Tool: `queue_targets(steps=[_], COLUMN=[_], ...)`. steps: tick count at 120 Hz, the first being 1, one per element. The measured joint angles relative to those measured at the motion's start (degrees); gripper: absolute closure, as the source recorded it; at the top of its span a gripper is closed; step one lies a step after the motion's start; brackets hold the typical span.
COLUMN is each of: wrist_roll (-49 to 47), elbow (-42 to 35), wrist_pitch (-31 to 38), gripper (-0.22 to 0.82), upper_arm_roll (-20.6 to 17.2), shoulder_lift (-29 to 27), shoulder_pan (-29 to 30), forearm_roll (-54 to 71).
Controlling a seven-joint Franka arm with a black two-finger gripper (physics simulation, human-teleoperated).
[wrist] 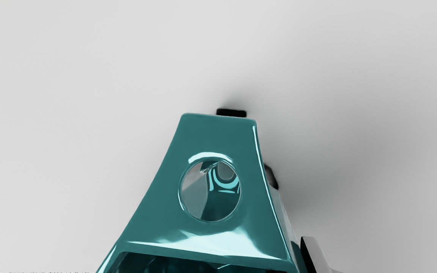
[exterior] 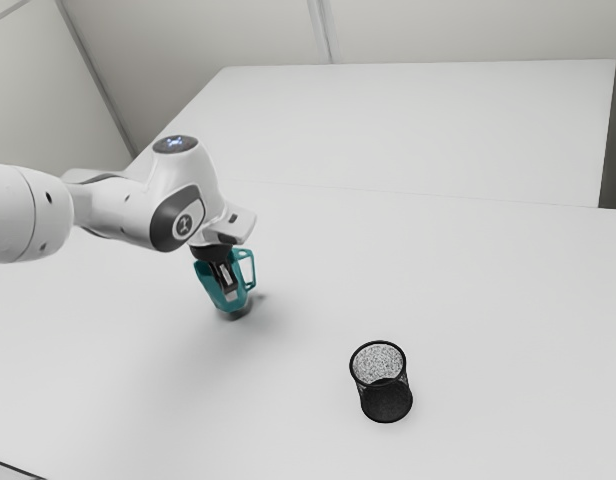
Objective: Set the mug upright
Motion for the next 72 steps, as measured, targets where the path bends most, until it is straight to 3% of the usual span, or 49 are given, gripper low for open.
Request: queue_targets(steps=[29,72], wrist_roll=[-1.4,-1.7], elbow=[-1.0,-1.3], wrist_pitch=[1.6,2.0], gripper=[0.77,0.62], upper_arm_roll=[0.0,0.0], shoulder_lift=[0.1,0.1], shoulder_pan=[0.4,0.3], forearm_roll=[-0.2,-1.0])
